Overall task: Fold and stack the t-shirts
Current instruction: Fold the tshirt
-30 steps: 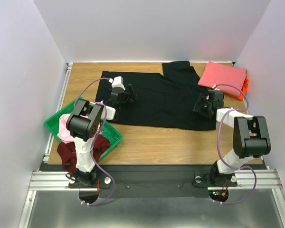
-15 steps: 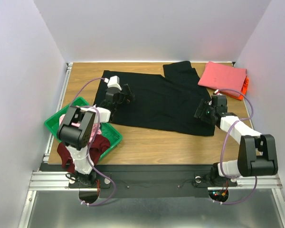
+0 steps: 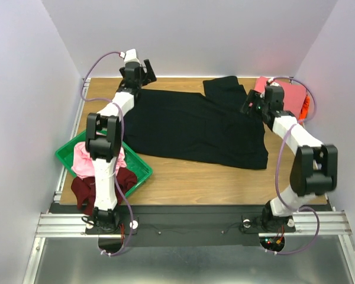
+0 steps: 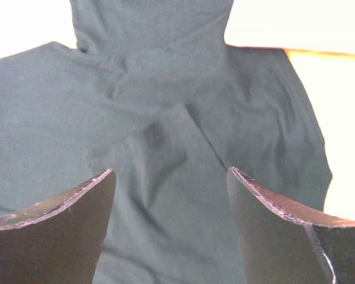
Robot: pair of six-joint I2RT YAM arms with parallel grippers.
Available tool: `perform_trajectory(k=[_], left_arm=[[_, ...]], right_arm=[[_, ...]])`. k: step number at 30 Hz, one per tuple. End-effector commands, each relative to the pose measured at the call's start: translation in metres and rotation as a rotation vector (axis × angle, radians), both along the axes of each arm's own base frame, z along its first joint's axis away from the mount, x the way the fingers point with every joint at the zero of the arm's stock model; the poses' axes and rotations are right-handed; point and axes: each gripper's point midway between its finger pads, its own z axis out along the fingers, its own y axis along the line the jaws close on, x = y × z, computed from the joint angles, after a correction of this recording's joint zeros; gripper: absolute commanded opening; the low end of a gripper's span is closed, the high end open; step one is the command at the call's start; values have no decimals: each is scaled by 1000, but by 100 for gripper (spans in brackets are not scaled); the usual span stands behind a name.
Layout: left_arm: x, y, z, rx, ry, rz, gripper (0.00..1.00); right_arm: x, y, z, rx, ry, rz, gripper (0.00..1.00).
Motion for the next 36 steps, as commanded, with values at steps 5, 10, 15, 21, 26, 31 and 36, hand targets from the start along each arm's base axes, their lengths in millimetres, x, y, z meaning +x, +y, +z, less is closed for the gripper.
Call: perform_trajectory(k=[5,10,15,21,26,31,36], left_arm=[[51,50,-7,59,113,164,96],[55,87,-4,47,114,281,96],[54,113,-5,40,129,340,93],[55,122,-12,41,169,338,92],[53,119,-15,34,175,316,92],[54,111,-23,15,189,282,92],[51,105,-36,-14,220,259,91]], right_arm=[[62,26,23,58,-88,110,80],[68,41,51,109,-138,181,80],[85,31,64,65,-168,140,80],[129,40,53,88,-174,179,80],[164,54,22,131,-150,236,79],[181,61,-7,140,-127,267,78],[176,65,-38,139,-72,282,78]])
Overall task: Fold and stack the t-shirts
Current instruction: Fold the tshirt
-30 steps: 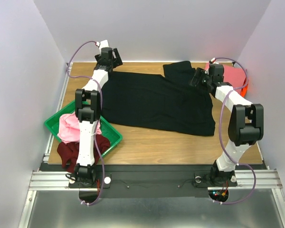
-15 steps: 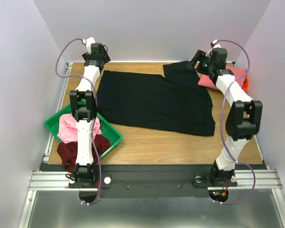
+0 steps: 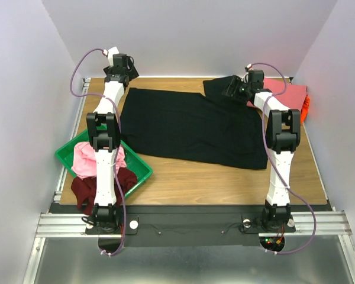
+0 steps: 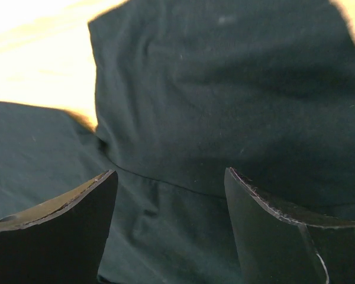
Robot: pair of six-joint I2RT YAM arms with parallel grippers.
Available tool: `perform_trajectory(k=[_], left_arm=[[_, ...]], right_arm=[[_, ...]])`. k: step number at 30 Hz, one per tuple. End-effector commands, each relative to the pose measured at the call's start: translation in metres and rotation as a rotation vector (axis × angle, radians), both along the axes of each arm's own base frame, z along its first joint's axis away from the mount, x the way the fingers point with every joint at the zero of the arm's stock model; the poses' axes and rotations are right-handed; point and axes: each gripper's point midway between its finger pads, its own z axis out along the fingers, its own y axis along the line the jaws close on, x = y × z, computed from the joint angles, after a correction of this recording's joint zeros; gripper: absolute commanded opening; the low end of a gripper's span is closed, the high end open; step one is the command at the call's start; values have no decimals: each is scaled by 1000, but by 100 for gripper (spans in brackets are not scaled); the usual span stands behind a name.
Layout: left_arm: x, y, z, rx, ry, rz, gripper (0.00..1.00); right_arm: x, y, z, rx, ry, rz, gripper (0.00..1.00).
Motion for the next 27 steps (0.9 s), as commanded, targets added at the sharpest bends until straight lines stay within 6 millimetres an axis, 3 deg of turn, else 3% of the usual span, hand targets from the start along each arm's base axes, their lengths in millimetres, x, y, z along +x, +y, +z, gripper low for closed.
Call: perform_trajectory(k=[1,7,9,12,15,20,27], left_arm=[[-1,-8,15,-41,-27,-23,91],[-7,-21,12,-86,-15,-69,89],[-9,-34,8,-98,-22,-119,89],[-14,-60,21,-120,-54,-202,90],[-17,-79,9,-166,-37,-268,90],[-31,-80,-18,-204,47,-244,89],[-61,-61,-61,-143,220,-164,89]], right_arm=[[7,14,31,2,-87,54,78],[-26,20,-15,-62,56,76,78],[-38,27,-30,-99,89,101,78],[-52,29,-45,-128,135,101,78],[-59,28,-53,-156,161,98,78],[-74,27,-62,-233,191,127,78],[-104,20,-71,-266,245,142,78]])
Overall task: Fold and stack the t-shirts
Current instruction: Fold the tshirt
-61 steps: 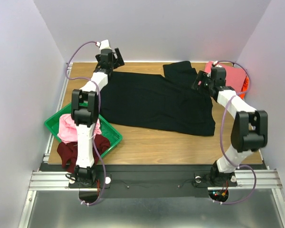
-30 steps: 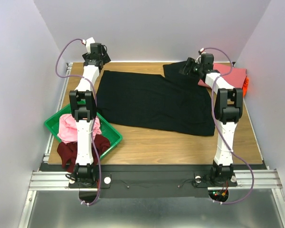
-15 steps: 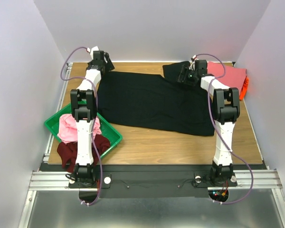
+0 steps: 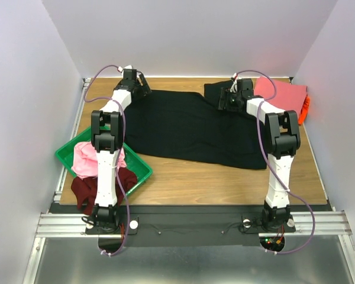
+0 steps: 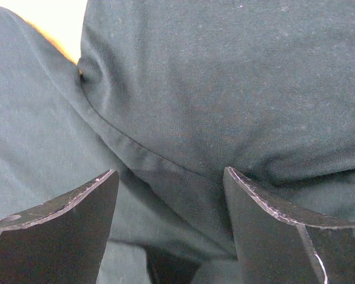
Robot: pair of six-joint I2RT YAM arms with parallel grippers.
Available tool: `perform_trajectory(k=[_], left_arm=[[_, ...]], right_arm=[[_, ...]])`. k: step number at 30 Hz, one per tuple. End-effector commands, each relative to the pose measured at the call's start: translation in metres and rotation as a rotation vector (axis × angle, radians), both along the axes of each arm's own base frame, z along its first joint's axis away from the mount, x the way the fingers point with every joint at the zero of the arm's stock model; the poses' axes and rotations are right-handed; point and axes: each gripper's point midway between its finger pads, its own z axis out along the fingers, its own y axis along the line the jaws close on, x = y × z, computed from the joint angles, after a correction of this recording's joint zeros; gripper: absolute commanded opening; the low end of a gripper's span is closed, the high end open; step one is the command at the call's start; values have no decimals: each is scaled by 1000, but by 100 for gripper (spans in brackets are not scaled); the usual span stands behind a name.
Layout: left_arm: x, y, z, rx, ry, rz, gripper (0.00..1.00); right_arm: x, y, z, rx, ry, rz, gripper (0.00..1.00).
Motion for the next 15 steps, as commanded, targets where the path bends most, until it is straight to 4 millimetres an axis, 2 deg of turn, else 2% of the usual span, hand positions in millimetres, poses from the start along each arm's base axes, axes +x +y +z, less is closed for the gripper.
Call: perform_trajectory(k=[1,3,4,6,8,15], left_arm=[[-20,19,17,50,55,49,89],[-32,23,8,78,102,54,89],[-35,25,10,85,105,54,89],[-48,27,3,97,138,54,89],[-63,30,-11,109,185,52,89],[-101,38,-26,140,270,58,90]], right_arm=[[-50,-9,-32,-67,175,6,78],[-61,-9,-38,-65,199,4,78],[-63,-10,-35,-65,198,2,78],[-73,-12,-42,-68,224,-5,77],[-79,-12,-40,-69,230,-9,77],[-106,-9,-37,-53,262,-12,77]])
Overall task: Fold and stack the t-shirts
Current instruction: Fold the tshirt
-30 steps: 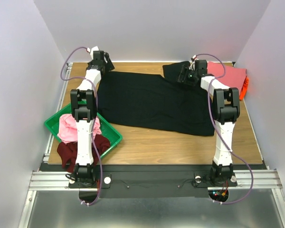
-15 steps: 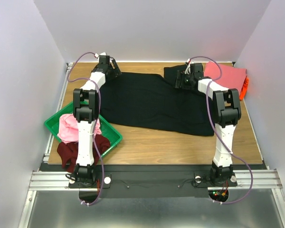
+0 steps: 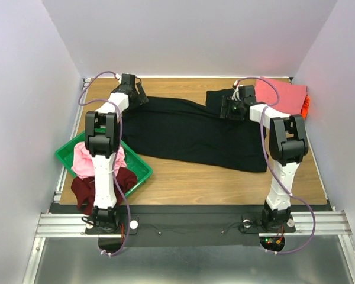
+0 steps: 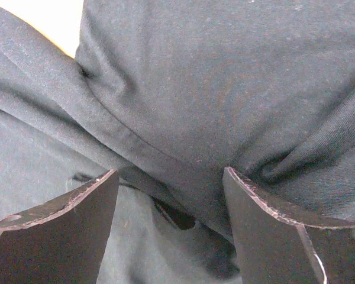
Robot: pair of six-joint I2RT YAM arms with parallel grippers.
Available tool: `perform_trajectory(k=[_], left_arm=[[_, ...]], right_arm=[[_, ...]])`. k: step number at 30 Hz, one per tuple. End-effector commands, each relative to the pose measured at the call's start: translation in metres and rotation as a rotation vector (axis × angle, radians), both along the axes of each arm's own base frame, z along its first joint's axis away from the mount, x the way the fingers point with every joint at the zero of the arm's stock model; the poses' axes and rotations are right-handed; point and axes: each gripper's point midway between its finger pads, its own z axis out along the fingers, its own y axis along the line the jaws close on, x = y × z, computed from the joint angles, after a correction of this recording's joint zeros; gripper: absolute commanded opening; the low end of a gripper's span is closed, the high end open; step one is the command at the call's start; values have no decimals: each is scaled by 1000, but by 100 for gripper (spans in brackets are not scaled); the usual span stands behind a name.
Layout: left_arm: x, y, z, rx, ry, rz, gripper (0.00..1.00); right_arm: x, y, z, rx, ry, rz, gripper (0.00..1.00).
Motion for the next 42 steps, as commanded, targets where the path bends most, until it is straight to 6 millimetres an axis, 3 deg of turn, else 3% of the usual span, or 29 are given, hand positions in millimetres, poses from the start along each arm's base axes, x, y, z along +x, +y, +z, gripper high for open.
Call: perform_trajectory(k=[1,4,8,9,11,12,15,17,18,19,22,23,25,27,28,30,31,42], left_arm=[[-44,16,-10,49,127,18,90],[-44,13,-1,36,104,-2,90],[-24,7,35,17,26,-18,90],[-13,5,56,9,-13,-22,90],[-6,4,70,8,-28,-25,90],[4,3,94,3,-80,-25,90],[15,3,128,-1,-144,-20,90],[17,3,146,-11,-178,-16,91],[18,2,154,-14,-198,-17,90],[18,3,163,-14,-215,-15,90],[14,4,175,-9,-234,-12,91],[11,6,174,-4,-229,-9,91],[7,5,179,-7,-235,-13,91],[2,5,173,-3,-218,-23,91],[-1,6,178,1,-224,-24,90],[-6,8,173,13,-211,-24,91],[-8,9,178,21,-218,-26,91],[-13,8,166,14,-187,-37,91]], right_arm=[[-55,-1,-33,-29,198,-8,77],[-61,6,-26,-12,196,2,77],[-45,13,6,23,137,-7,77],[-30,15,27,34,86,-9,78],[-17,18,48,47,41,-14,78],[-1,20,73,51,-23,-20,79],[27,15,107,38,-114,-53,80],[41,8,119,21,-154,-80,80],[48,3,111,9,-148,-97,81],[59,-2,123,1,-183,-118,81],[77,-20,102,-14,-156,-161,81],[86,-27,106,-20,-173,-175,81],[94,-37,87,-51,-154,-198,80],[106,-44,87,-72,-175,-211,78],[110,-49,76,-96,-165,-223,78],[119,-58,77,-133,-187,-245,77],[122,-65,69,-159,-181,-267,77],[133,-95,51,-215,-172,-340,76]])
